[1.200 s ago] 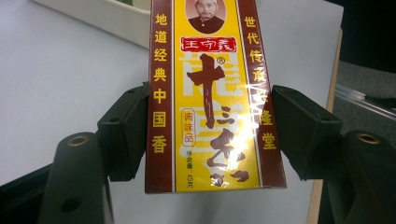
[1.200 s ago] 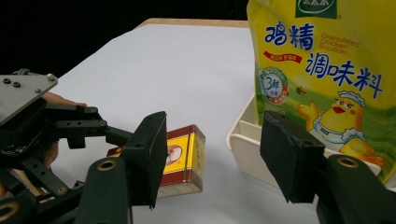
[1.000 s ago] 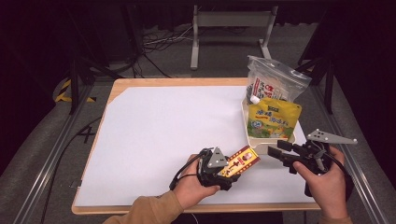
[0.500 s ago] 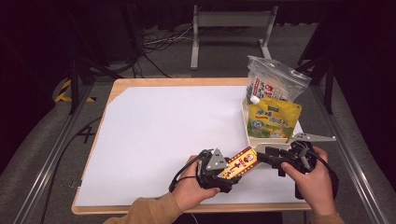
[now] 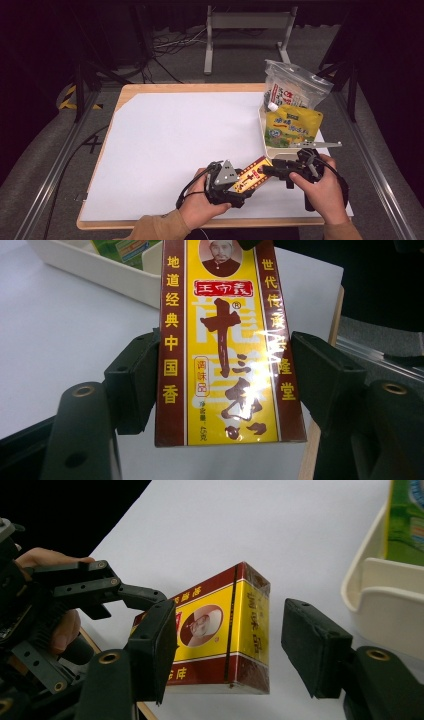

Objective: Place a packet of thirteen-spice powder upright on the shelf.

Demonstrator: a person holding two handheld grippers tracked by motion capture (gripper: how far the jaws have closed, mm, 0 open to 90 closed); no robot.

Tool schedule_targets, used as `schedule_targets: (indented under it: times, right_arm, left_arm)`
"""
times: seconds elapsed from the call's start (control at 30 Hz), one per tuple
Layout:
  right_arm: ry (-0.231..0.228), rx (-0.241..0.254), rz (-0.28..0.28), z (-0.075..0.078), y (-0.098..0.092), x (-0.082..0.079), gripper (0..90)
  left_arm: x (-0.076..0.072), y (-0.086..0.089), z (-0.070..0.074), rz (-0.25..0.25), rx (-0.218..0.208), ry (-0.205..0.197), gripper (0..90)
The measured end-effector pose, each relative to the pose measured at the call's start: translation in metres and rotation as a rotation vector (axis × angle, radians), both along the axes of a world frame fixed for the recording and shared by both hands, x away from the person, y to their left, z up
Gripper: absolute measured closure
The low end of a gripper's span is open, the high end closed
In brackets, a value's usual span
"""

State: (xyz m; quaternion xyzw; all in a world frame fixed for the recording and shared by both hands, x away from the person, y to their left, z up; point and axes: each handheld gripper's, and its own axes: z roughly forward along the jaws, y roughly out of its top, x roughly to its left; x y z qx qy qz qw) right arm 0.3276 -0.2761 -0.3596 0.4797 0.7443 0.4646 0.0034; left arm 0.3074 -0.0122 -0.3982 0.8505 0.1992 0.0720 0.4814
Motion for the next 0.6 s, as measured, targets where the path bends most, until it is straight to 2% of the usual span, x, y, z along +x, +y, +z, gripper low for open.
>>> schedule_targets:
  times: [0.43,0.6]
  right_arm:
    - [0.068,0.022,0.039,-0.0073,0.0084,0.0049,38.3]
    - [0.075,0.024,0.042,-0.0082,0.0081,0.0046,40.5]
  left_arm:
    - [-0.0015,0.0020,0.0009,0.002,-0.012,-0.014,32.3]
    - [-0.0018,0.0006,0.0009,-0.004,-0.014,-0.019,32.3]
